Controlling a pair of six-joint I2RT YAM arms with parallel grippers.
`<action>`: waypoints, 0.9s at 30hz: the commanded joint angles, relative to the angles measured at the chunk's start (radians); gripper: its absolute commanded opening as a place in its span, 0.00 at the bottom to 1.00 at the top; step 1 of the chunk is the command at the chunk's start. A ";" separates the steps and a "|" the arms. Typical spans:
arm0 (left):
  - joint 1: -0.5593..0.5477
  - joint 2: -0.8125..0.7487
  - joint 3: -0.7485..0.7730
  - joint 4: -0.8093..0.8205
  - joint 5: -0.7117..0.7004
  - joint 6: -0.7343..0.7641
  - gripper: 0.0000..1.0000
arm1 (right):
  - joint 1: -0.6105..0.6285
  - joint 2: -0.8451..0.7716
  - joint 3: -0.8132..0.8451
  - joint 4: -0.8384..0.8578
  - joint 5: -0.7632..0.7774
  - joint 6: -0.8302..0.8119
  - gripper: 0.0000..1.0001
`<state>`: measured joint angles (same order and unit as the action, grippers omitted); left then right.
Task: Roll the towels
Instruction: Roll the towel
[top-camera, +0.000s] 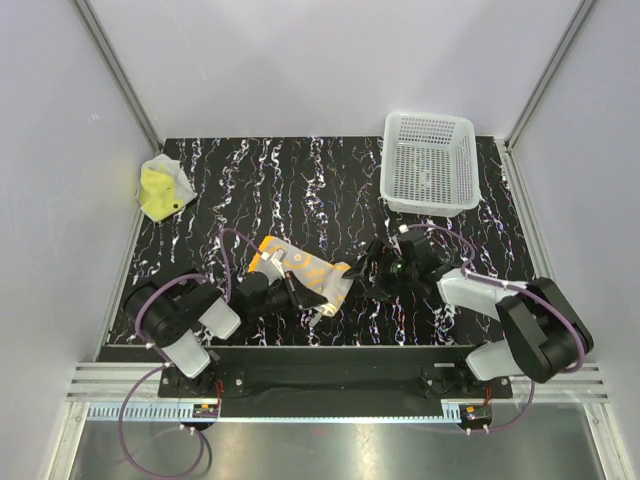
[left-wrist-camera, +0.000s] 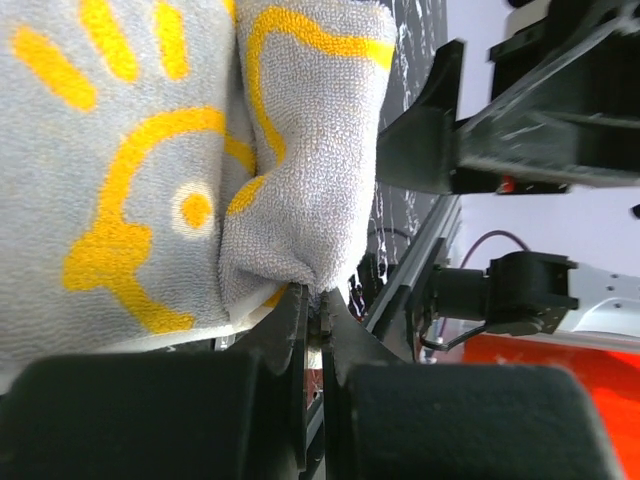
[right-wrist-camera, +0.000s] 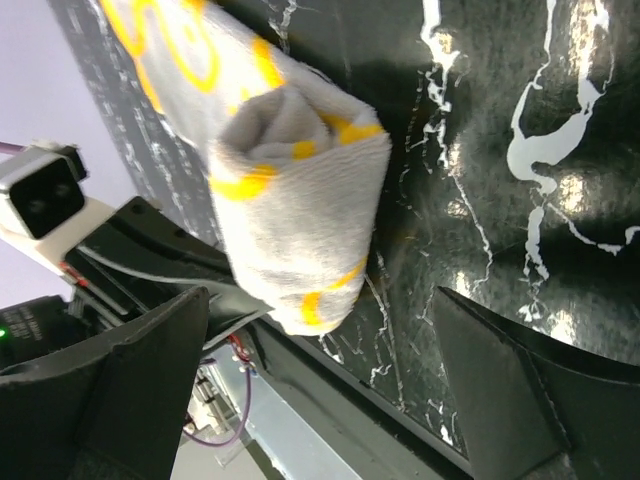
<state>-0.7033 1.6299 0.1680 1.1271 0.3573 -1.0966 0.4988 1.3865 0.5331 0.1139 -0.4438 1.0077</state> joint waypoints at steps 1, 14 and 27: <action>0.027 0.045 -0.022 0.214 0.058 -0.058 0.00 | 0.035 0.046 0.047 0.064 0.037 0.005 0.99; 0.103 0.110 -0.050 0.237 0.088 -0.129 0.00 | 0.121 0.295 0.085 0.266 0.070 0.043 0.71; 0.131 0.036 -0.022 0.023 0.095 -0.054 0.15 | 0.132 0.290 0.100 0.271 0.065 0.029 0.22</action>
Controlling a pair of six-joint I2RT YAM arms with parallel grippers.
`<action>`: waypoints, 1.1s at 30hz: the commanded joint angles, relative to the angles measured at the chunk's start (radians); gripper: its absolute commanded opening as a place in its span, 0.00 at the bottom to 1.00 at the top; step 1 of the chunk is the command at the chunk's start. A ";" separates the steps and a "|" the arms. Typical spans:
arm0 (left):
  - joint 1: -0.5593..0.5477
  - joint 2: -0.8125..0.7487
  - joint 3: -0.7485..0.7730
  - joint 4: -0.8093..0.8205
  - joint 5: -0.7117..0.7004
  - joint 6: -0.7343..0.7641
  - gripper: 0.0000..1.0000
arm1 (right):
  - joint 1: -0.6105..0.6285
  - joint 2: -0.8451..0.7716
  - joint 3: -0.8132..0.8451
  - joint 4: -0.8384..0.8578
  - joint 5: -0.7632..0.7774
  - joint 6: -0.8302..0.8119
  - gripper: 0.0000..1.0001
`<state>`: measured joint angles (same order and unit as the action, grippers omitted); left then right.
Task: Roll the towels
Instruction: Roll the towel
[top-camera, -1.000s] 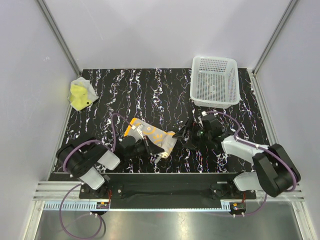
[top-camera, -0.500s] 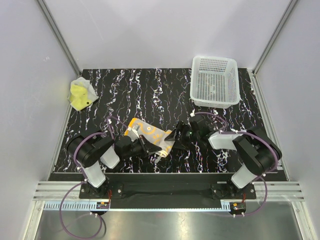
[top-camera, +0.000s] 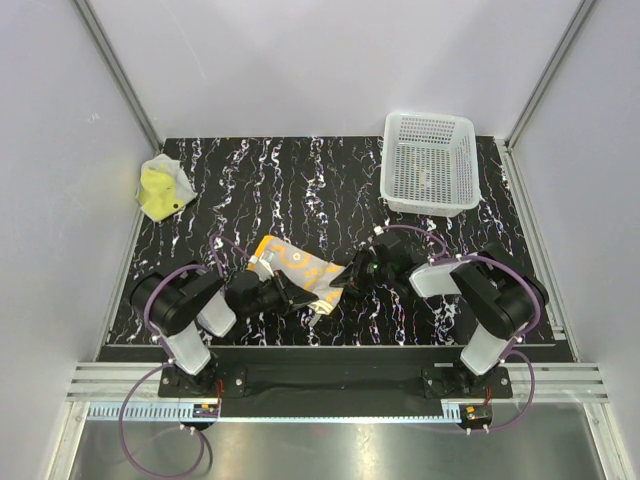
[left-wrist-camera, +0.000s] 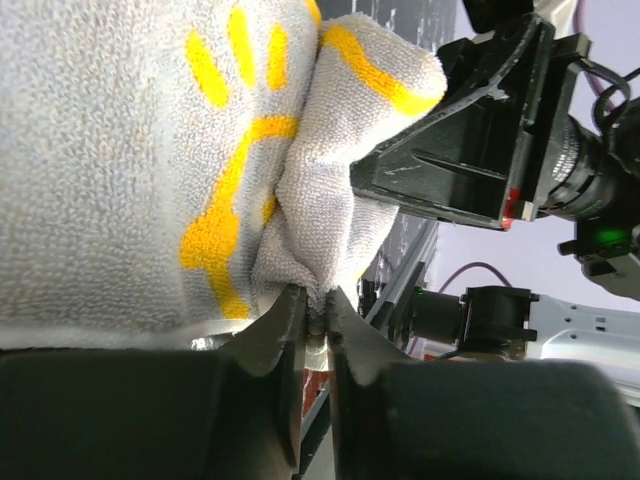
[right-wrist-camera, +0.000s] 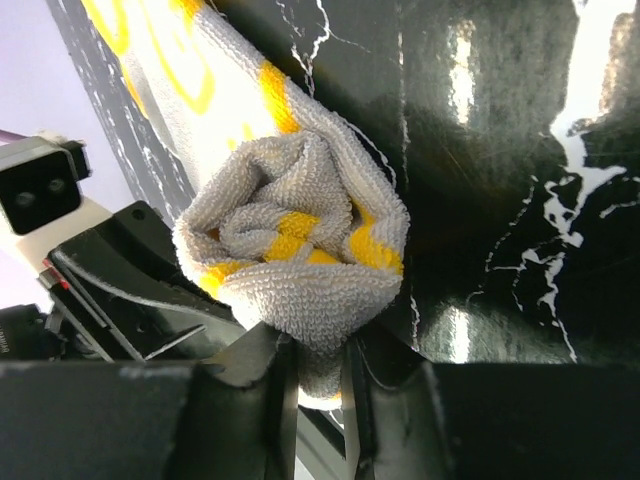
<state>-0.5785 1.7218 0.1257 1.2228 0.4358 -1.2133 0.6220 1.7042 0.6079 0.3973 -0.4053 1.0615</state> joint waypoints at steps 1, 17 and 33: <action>0.003 -0.108 0.026 -0.113 0.009 0.093 0.17 | 0.008 -0.034 0.030 -0.056 0.029 -0.029 0.21; -0.532 -0.527 0.472 -1.198 -0.817 0.684 0.51 | 0.010 -0.124 0.112 -0.426 0.105 -0.061 0.20; -0.801 -0.073 0.735 -1.388 -1.189 0.652 0.58 | 0.010 -0.118 0.109 -0.439 0.062 -0.060 0.22</action>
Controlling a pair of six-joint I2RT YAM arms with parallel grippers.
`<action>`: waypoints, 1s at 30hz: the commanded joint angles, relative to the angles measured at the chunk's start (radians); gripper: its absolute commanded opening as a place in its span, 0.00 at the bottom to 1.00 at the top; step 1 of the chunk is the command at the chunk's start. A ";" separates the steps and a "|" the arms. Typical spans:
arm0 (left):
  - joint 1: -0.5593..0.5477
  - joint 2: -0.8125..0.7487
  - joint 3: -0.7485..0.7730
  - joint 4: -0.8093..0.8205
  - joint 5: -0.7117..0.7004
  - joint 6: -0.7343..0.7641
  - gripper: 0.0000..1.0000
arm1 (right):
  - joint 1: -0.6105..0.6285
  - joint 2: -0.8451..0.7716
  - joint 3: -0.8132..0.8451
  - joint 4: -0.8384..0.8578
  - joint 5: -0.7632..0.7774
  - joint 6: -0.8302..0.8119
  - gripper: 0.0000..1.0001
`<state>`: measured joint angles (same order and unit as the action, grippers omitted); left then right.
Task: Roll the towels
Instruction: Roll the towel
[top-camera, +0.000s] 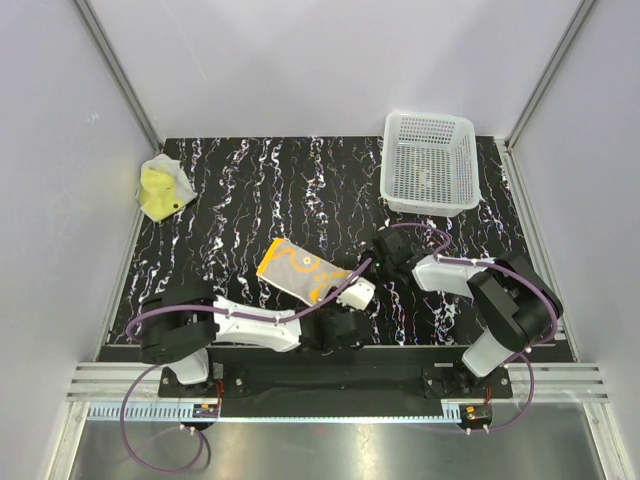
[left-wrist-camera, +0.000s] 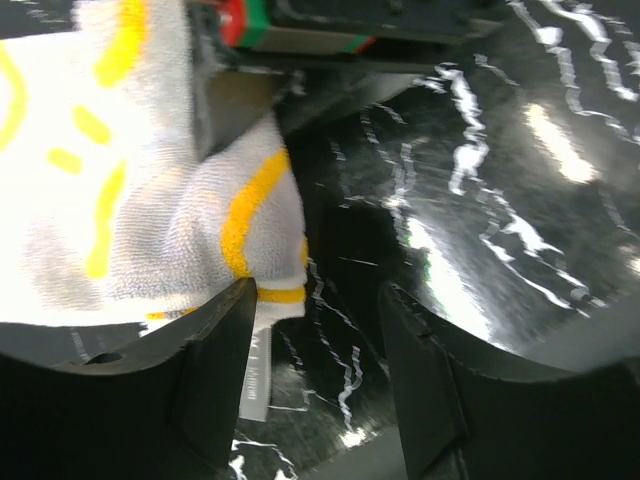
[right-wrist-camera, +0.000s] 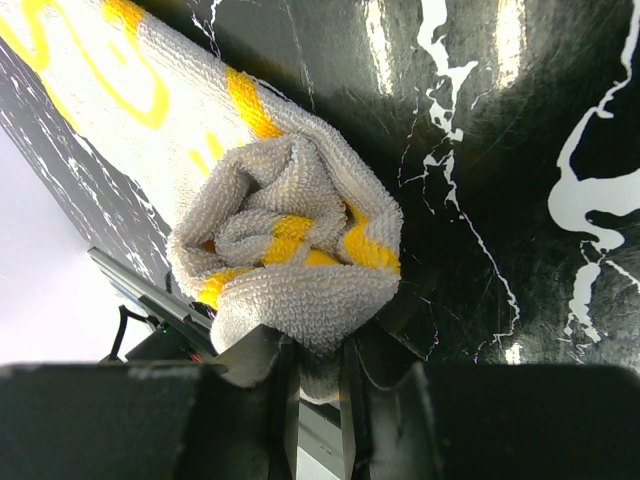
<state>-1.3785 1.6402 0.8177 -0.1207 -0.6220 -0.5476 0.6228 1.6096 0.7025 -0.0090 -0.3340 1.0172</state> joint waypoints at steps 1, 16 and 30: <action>-0.005 0.010 0.047 -0.051 -0.152 -0.015 0.58 | 0.009 -0.025 0.012 -0.034 -0.011 -0.017 0.21; -0.129 0.135 0.201 -0.241 -0.421 -0.046 0.74 | 0.009 -0.039 0.011 -0.043 -0.020 -0.017 0.22; -0.034 0.247 0.218 -0.257 -0.340 -0.080 0.40 | 0.011 -0.065 0.008 -0.060 -0.054 -0.022 0.22</action>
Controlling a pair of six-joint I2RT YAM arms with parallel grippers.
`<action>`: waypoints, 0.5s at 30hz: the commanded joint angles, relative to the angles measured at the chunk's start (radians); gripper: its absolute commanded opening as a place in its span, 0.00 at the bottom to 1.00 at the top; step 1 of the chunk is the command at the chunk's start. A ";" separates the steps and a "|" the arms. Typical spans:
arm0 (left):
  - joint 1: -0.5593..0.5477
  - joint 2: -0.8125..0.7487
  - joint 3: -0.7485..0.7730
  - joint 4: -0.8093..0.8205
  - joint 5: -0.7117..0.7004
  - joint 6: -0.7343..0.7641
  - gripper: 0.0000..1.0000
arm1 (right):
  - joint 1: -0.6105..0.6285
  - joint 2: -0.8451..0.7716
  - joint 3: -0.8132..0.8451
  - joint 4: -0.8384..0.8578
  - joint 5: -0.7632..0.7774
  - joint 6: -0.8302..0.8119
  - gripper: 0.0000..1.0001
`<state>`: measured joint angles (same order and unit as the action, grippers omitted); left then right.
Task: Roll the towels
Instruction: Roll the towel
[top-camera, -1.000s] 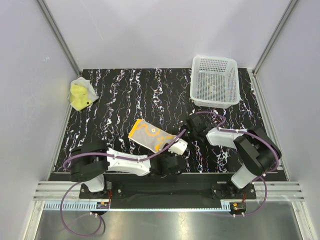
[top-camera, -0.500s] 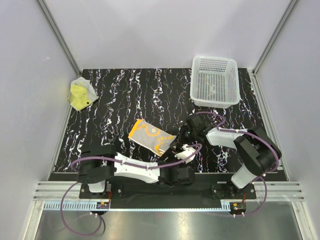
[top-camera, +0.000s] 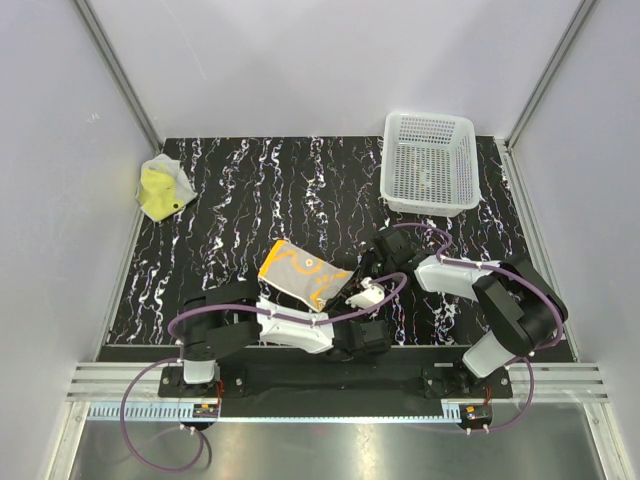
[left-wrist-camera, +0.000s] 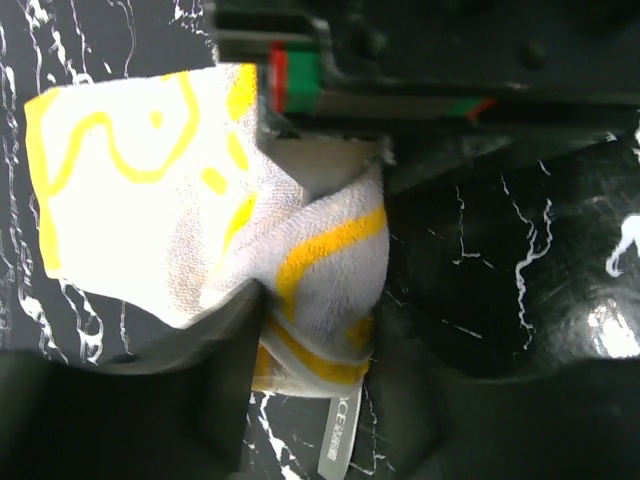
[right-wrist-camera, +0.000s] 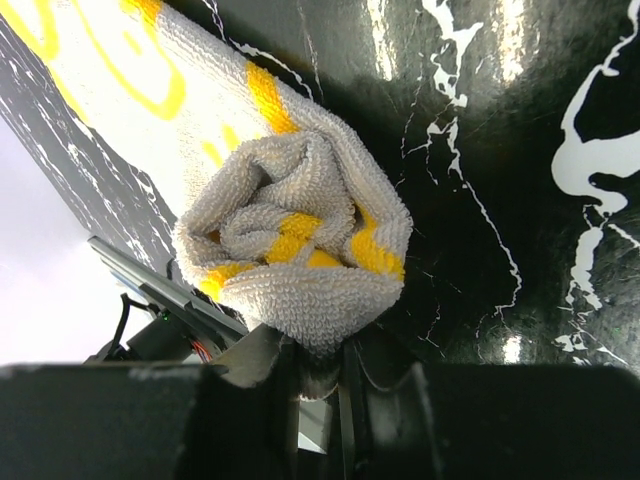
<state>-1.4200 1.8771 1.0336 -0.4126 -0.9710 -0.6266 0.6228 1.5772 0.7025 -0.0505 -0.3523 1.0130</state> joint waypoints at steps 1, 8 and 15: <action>0.007 0.010 0.000 0.038 0.011 0.001 0.36 | 0.009 -0.032 0.008 -0.017 -0.040 -0.017 0.22; 0.007 -0.053 0.016 -0.015 0.057 0.015 0.00 | 0.009 -0.045 0.005 -0.032 -0.036 -0.025 0.30; 0.018 -0.165 0.045 -0.095 0.193 -0.050 0.00 | 0.005 -0.065 0.087 -0.168 0.033 -0.089 0.67</action>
<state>-1.4124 1.7973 1.0351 -0.4889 -0.8715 -0.6388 0.6231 1.5509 0.7181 -0.1322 -0.3531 0.9733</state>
